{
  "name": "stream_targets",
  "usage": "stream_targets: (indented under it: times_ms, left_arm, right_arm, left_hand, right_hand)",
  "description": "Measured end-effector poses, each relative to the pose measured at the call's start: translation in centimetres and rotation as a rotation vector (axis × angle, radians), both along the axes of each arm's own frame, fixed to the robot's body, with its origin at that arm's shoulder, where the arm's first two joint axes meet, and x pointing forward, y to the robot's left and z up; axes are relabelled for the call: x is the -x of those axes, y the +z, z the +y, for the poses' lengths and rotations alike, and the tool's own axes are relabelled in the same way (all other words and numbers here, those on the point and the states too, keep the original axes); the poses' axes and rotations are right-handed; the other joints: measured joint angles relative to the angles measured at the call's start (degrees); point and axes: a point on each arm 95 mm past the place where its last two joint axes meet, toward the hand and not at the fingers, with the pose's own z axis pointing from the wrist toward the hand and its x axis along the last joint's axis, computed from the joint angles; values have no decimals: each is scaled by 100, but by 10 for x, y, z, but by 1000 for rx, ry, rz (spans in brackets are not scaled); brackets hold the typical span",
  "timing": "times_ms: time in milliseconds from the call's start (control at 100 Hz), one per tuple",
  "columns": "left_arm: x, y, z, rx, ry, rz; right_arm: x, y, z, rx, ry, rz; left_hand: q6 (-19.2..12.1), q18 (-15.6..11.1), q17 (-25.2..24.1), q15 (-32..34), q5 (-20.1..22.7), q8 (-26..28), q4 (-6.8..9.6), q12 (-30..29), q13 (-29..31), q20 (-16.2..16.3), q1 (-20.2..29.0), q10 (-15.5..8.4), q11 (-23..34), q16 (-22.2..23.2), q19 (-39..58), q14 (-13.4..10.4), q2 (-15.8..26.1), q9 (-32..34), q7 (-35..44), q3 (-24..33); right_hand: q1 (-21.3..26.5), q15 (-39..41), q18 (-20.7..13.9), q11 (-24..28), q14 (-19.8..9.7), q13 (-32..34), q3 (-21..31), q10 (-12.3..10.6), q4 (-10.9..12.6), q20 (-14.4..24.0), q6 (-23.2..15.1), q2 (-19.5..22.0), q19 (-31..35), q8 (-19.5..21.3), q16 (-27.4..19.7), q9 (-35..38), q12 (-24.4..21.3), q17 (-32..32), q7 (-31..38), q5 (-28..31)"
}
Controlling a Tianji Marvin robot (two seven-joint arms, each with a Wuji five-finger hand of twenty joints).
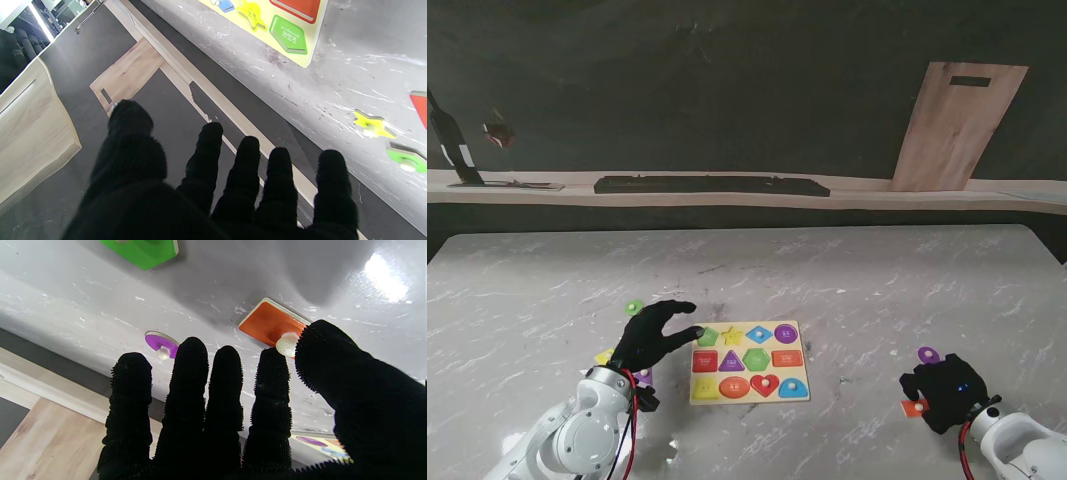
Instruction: Fit puzzle pieces into a puzzle board
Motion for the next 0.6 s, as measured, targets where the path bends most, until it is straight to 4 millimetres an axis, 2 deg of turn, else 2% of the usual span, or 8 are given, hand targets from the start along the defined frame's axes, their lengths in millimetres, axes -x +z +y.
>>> stream_targets:
  times_ms: [70, 100, 140, 210, 400, 600]
  left_arm:
    - [0, 0, 0, 0, 0, 0]
    - [0, 0, 0, 0, 0, 0]
    - [0, 0, 0, 0, 0, 0]
    - [0, 0, 0, 0, 0, 0]
    - [0, 0, 0, -1, 0, 1]
    - [0, 0, 0, -1, 0, 1]
  right_arm:
    - [0, -1, 0, 1, -4, 1]
    - [0, -2, 0, 0, -5, 2]
    - [0, -2, 0, 0, -7, 3]
    - [0, -3, 0, -1, -11, 3]
    - [-1, -5, 1, -6, -18, 3]
    - [-2, -5, 2, -17, -33, 1]
  left_hand:
    - [0, 0, 0, 0, 0, 0, 0, 0, 0, 0, 0, 0, 0, 0, 0, 0, 0, 0, 0, 0]
    - [0, 0, 0, 0, 0, 0, 0, 0, 0, 0, 0, 0, 0, 0, 0, 0, 0, 0, 0, 0]
    - [0, 0, 0, 0, 0, 0, 0, 0, 0, 0, 0, 0, 0, 0, 0, 0, 0, 0, 0, 0]
    - [0, 0, 0, 0, 0, 0, 0, 0, 0, 0, 0, 0, 0, 0, 0, 0, 0, 0, 0, 0]
    - [0, 0, -1, 0, 0, 0, 0, 0, 0, 0, 0, 0, 0, 0, 0, 0, 1, 0, 0, 0]
    - [0, 0, -1, 0, 1, 0, 0, 0, 0, 0, 0, 0, 0, 0, 0, 0, 1, 0, 0, 0]
  right_hand:
    - [-1, 0, 0, -4, -1, 126, -52, -22, -83, 0, -111, -2, 0, -138, 0, 137, -66, 18, 169, 4]
    - [29, 0, 0, -4, -1, 125, -65, -22, -211, 0, -150, -7, 0, -147, 0, 119, -98, 21, 248, 4]
    - [58, 0, 0, -5, -1, 125, -77, -28, -264, 0, -222, -7, 0, -170, 1, 193, -147, 32, 345, 41]
    - [254, 0, 0, -5, -1, 226, -138, -31, -364, 0, -356, -9, 0, -249, 3, 334, -251, 78, 472, 170]
    - [410, 5, 0, -1, -1, 372, -219, -99, -407, 0, -659, 12, 0, -439, 4, 659, -471, 163, 767, 452]
    - [534, -4, 1, -147, 11, 819, -253, -109, -447, -52, -634, -46, 0, -648, -7, 1145, -722, 375, 771, 706]
